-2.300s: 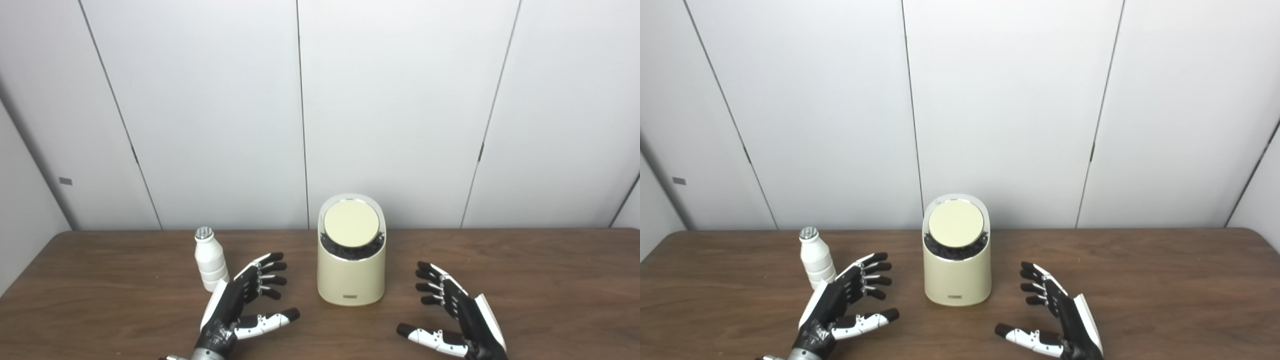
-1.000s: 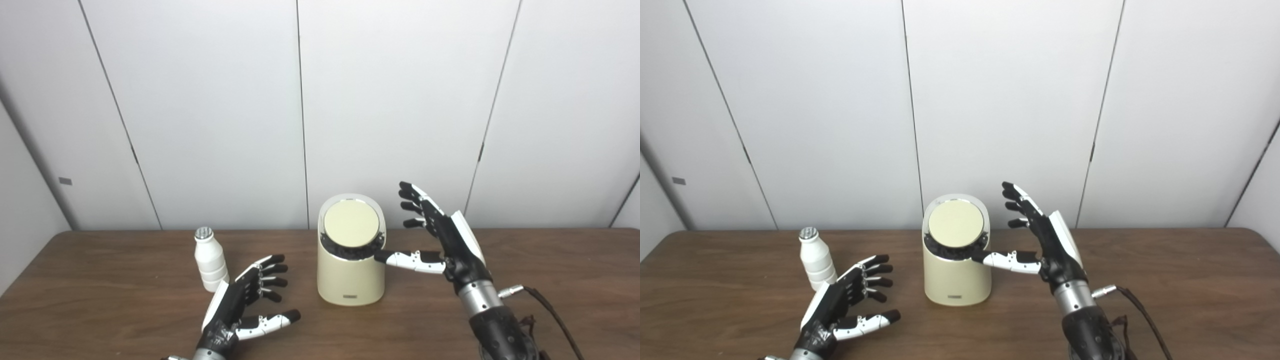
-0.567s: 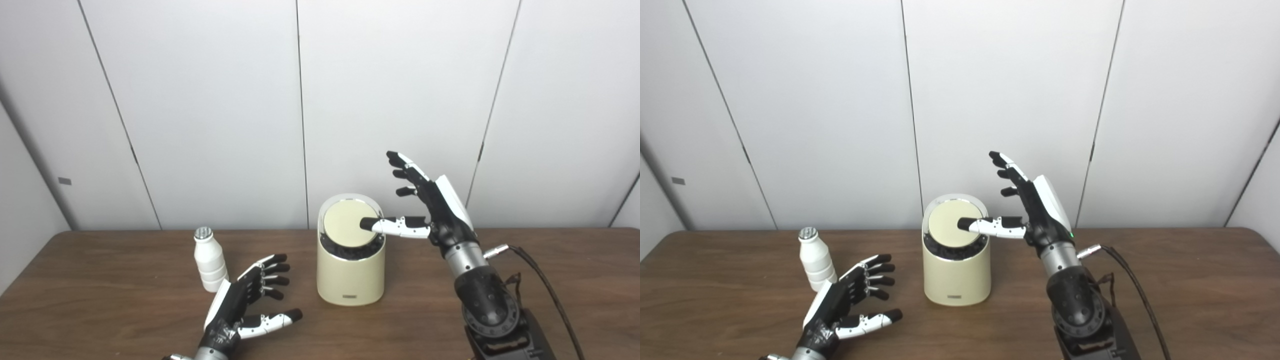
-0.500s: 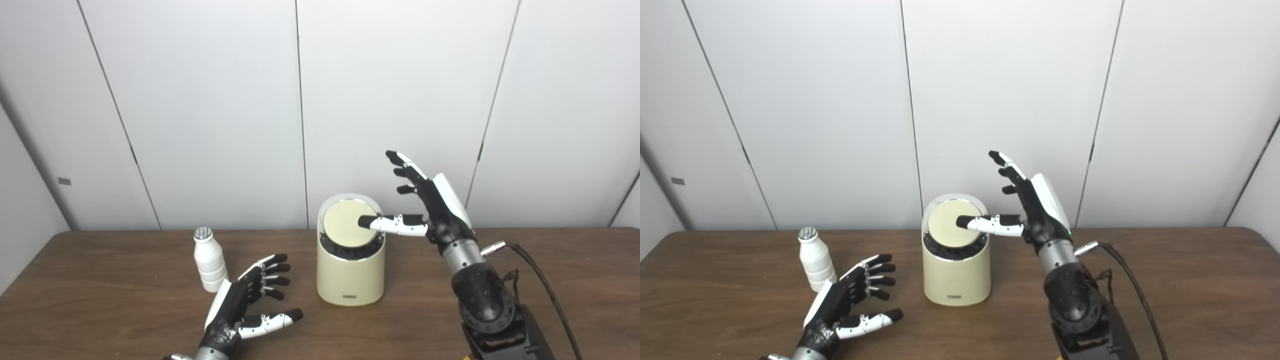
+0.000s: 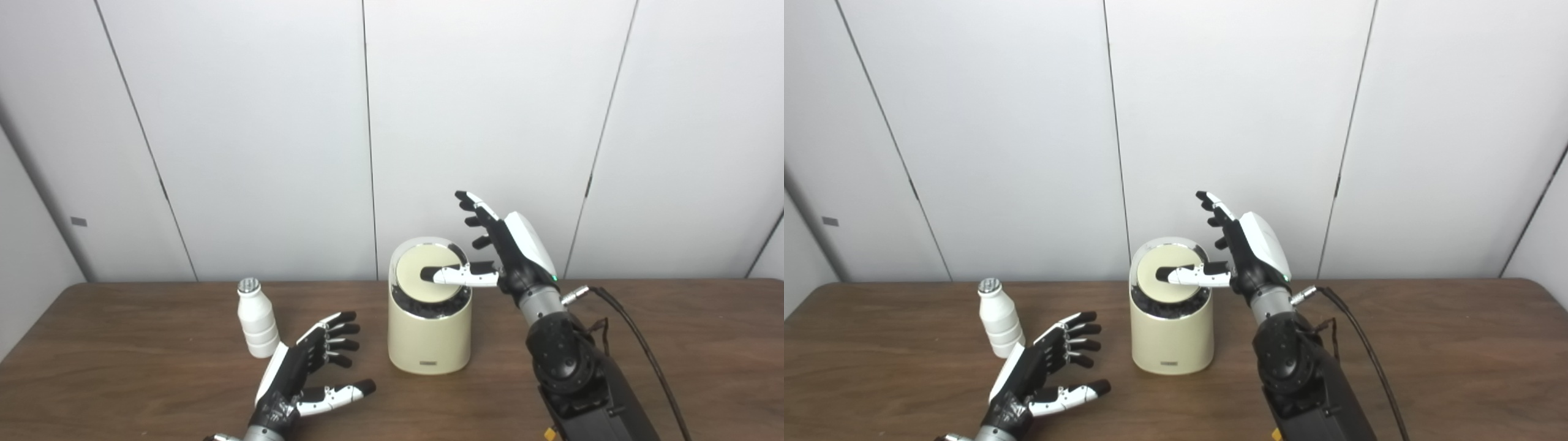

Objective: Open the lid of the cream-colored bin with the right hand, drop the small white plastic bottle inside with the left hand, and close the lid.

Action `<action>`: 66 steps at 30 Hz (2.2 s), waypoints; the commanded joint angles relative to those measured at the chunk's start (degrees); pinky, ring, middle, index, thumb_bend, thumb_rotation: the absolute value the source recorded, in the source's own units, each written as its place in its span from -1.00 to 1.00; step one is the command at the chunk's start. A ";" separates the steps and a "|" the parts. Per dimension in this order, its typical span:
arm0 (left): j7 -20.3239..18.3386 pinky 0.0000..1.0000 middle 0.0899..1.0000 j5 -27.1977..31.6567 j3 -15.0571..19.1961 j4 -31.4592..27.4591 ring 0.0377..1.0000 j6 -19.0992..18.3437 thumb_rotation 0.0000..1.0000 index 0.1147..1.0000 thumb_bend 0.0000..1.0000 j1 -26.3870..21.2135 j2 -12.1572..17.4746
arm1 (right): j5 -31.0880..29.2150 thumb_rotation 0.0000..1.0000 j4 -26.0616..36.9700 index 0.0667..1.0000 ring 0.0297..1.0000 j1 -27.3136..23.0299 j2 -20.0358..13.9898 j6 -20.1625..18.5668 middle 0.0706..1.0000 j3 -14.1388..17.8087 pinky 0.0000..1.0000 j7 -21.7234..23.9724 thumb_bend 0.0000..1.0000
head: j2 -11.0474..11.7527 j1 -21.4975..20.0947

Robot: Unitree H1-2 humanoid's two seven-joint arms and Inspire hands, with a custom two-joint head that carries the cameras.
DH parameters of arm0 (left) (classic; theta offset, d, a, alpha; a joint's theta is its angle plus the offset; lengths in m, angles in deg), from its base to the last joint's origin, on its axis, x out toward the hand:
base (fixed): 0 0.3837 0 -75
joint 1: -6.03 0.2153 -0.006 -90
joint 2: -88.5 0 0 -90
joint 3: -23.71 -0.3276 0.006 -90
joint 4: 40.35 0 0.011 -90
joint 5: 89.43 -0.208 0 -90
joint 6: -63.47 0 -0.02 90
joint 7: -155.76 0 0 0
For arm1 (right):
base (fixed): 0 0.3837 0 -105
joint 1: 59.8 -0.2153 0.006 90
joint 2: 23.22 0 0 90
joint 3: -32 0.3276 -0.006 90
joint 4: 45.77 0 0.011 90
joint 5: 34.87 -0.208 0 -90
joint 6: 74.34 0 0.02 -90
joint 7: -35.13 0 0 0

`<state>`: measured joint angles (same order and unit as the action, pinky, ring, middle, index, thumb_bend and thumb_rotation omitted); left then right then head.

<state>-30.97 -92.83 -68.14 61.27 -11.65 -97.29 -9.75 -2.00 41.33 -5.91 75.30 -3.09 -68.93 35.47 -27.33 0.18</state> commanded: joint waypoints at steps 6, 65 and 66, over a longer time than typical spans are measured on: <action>0.57 0.24 0.56 0.42 0.24 -1.76 0.43 1.60 -0.77 0.65 0.55 -2.02 -0.14 | 0.27 -0.27 -0.59 0.80 0.64 -3.82 -0.56 2.59 0.78 -0.92 0.30 -0.71 1.00 | -0.33 0.04; 0.47 0.19 0.57 0.03 -0.41 -4.97 0.41 -0.25 -0.80 0.65 0.51 -1.02 -0.87 | 11.04 -0.85 -2.01 0.75 0.65 -6.36 -4.16 -6.87 0.80 -10.22 0.33 6.14 0.70 | -2.14 1.23; 0.55 0.18 0.57 -0.14 -0.42 -5.01 0.41 -0.14 -0.80 0.65 0.51 -1.04 -0.87 | 10.89 -0.85 -1.65 0.75 0.66 -6.28 -4.13 -7.00 0.80 -10.08 0.34 6.21 0.70 | -2.14 1.23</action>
<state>-31.05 -92.98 -68.58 58.86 -12.63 -96.59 -10.51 7.46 39.56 -11.22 71.39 -9.30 -78.59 40.34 -29.44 1.32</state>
